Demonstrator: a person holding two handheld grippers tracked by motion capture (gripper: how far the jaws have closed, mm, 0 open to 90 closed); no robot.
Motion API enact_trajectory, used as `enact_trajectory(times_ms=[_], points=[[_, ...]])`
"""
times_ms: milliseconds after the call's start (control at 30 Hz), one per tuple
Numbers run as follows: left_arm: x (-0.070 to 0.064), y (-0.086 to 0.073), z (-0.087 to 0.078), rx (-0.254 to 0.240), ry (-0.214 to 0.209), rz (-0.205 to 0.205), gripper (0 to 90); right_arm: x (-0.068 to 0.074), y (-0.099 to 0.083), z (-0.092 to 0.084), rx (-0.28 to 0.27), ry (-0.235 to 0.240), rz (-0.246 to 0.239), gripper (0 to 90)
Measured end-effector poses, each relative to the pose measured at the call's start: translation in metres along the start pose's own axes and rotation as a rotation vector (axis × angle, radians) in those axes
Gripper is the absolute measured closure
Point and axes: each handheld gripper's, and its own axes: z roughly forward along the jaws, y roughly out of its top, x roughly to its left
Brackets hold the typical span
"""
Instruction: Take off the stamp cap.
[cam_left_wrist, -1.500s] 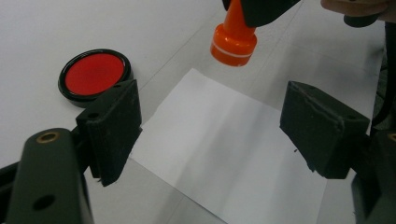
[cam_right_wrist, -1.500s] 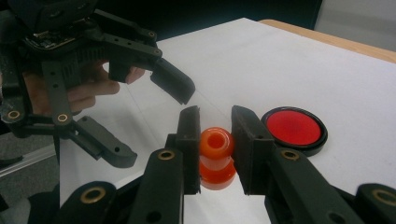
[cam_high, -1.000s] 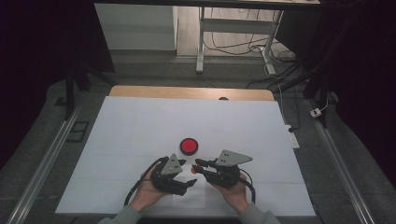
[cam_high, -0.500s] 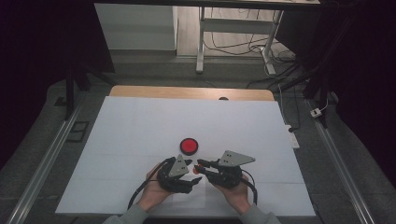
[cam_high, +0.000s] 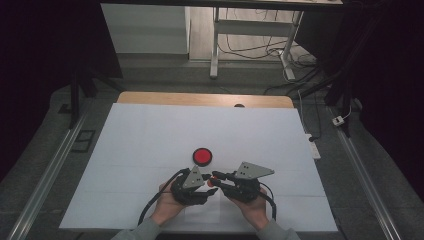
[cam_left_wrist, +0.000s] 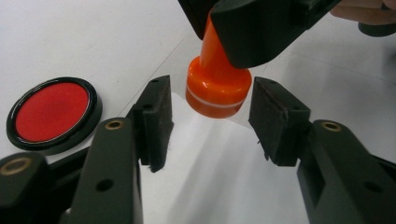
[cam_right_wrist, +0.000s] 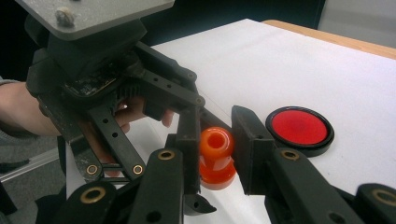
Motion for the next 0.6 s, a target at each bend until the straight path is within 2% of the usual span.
enact_trajectory(times_ms=[300,600], points=[[0.0002,0.0,-0.0009,-0.005,0.01,0.012,58.2,0.0002,0.0,-0.0001,-0.001,0.003,0.002,72.9],[-0.0024,-0.0002,0.0007,0.005,0.027,0.032,61.3,0.0003,0.0,-0.0001,-0.001,0.002,0.002,72.9]])
